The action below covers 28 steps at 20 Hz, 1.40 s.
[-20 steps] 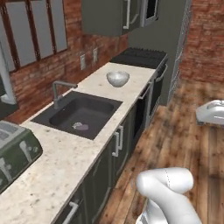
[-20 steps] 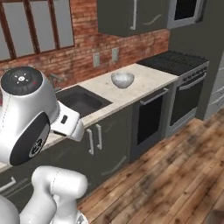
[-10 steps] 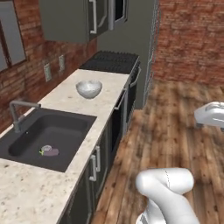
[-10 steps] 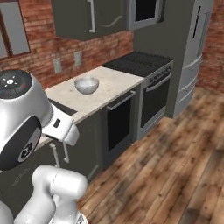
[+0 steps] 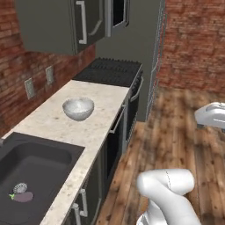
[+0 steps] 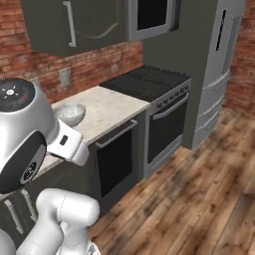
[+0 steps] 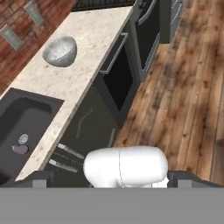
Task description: Clear the mugs and bowl far away from the sink.
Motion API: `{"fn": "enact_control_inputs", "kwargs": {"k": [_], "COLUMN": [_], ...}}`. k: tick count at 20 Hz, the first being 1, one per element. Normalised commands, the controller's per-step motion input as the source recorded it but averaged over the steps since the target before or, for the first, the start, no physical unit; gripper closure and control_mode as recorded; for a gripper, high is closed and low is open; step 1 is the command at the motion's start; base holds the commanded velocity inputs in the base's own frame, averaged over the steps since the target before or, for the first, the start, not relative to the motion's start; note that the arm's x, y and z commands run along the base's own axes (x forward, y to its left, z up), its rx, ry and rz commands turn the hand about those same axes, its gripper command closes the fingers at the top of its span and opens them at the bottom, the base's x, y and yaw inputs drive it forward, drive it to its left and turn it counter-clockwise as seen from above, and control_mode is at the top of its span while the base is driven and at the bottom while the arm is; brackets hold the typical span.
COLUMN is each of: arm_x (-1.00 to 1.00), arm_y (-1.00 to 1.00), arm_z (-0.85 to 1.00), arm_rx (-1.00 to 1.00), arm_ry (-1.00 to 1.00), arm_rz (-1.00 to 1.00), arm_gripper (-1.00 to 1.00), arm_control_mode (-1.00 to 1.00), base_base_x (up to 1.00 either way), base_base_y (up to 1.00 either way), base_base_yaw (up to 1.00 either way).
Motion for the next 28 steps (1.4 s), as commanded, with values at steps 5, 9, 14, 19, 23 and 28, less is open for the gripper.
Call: {"fn": "enact_control_inputs", "kwargs": {"k": [5,9,14,19,23,28], "arm_x": [0.0,0.0,0.0,0.0,0.0,0.0], "arm_y": [0.0,0.0,0.0,0.0,0.0,0.0], "arm_z": [0.0,0.0,0.0,0.0,0.0,0.0], "arm_rx": [0.0,0.0,0.0,0.0,0.0,0.0], "arm_ry": [0.0,0.0,0.0,0.0,0.0,0.0], "arm_rz": [0.0,0.0,0.0,0.0,0.0,0.0], "arm_gripper": [-1.0,-1.0,-1.0,-1.0,-1.0,-1.0], "arm_control_mode": [1.0,1.0,1.0,1.0,1.0,1.0], "base_base_x": [0.97,0.93,0.7,0.53,0.28,0.18], "base_base_y": [-0.07,0.0,0.0,0.06,0.14,0.2], "base_base_yaw": [0.2,0.22,0.26,0.26,0.27,0.25]}}
